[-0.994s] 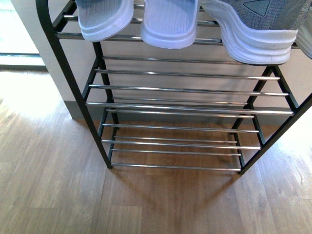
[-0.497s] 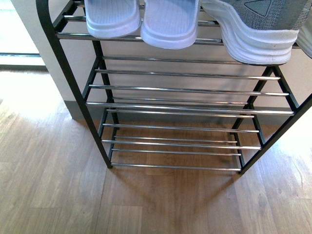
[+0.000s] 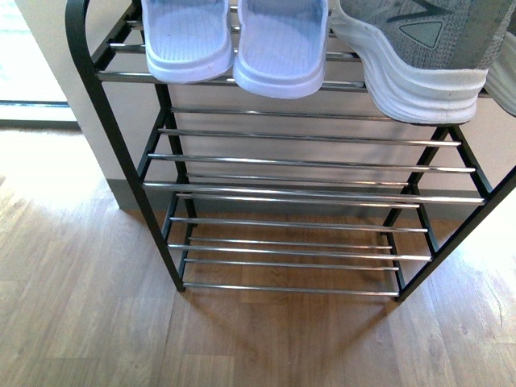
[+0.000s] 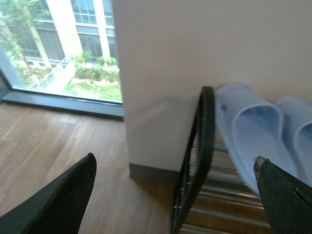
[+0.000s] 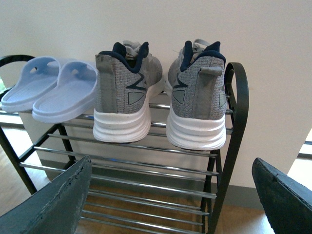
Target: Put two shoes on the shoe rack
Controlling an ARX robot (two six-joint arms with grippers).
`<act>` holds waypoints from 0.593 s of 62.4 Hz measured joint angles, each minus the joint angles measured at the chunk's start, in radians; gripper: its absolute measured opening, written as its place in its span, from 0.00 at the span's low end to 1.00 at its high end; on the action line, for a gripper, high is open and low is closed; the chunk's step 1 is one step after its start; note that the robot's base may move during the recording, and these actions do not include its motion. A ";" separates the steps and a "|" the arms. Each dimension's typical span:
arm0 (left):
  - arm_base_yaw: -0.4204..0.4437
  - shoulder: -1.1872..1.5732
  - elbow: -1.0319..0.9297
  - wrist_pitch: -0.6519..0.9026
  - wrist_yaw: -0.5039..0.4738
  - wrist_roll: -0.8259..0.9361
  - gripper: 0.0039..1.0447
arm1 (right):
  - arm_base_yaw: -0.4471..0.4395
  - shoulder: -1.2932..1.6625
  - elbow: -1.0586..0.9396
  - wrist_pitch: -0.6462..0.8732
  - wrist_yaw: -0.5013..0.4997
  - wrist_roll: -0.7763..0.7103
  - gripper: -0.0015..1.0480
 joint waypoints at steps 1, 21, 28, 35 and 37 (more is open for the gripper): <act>0.007 -0.016 -0.012 -0.005 0.001 -0.002 0.91 | 0.000 0.000 0.000 0.000 0.000 0.000 0.91; 0.147 -0.309 -0.226 -0.023 0.082 -0.047 0.90 | 0.000 0.000 0.000 0.000 0.000 0.000 0.91; 0.187 -0.356 -0.328 0.184 0.229 0.055 0.71 | 0.000 0.000 0.000 0.000 0.000 0.000 0.91; 0.267 -0.406 -0.395 0.213 0.328 0.102 0.52 | 0.000 0.000 0.000 0.000 0.000 0.000 0.91; 0.286 -0.419 -0.414 0.216 0.329 0.109 0.45 | 0.000 0.000 0.000 0.000 0.000 0.000 0.91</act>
